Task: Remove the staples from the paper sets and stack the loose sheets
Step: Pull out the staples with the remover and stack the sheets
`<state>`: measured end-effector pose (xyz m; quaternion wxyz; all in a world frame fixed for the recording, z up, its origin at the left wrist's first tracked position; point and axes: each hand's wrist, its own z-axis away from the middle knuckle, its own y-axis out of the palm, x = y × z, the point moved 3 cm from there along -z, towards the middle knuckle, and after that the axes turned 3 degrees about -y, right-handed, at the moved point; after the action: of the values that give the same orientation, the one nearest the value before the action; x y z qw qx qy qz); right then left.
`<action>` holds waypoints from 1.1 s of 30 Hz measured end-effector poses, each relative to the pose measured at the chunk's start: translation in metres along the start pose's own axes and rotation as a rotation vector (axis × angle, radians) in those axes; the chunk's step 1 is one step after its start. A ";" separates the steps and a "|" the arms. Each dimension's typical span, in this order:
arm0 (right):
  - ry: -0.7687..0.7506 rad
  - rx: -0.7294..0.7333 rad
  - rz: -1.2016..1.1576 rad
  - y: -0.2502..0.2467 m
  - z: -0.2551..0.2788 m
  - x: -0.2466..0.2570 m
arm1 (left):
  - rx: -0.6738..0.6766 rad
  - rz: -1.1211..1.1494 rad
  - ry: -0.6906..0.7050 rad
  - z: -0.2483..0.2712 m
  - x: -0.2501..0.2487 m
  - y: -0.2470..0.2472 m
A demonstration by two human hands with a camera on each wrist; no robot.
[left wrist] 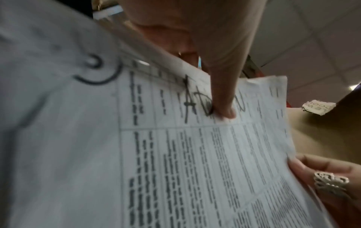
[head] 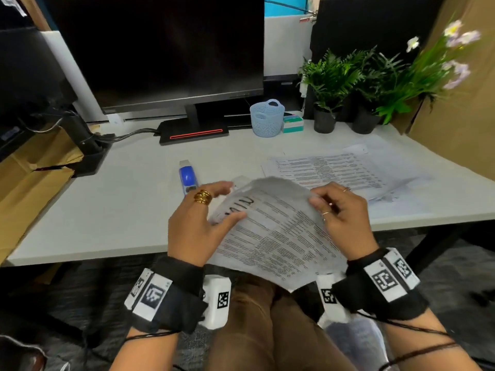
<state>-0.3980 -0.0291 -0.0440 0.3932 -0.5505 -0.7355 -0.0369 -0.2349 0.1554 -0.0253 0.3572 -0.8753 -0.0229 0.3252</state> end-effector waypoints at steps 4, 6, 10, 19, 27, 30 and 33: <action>0.180 0.143 0.035 -0.036 0.018 -0.026 | 0.242 0.012 0.055 0.005 -0.017 0.043; 0.265 0.250 0.074 -0.052 0.027 -0.033 | 0.285 -0.010 0.108 0.011 -0.034 0.065; 0.321 0.413 0.205 -0.081 0.044 -0.034 | 0.367 -0.117 0.240 0.020 -0.069 0.110; 0.431 0.839 0.795 -0.084 0.089 -0.050 | 0.769 -0.354 0.430 0.041 -0.112 0.209; 0.683 0.960 0.758 -0.100 0.123 -0.100 | 0.778 -0.058 0.534 0.054 -0.124 0.235; 0.747 0.852 0.642 -0.124 0.131 -0.118 | 0.414 0.045 0.713 0.039 -0.127 0.217; 0.812 0.746 0.533 -0.138 0.129 -0.123 | 0.266 -0.135 0.704 0.015 -0.131 0.214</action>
<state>-0.5729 -0.1159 -0.1568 0.8040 -0.4828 -0.3273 0.1158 -0.3878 -0.0302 -0.0974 0.4741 -0.8760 0.0862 -0.0196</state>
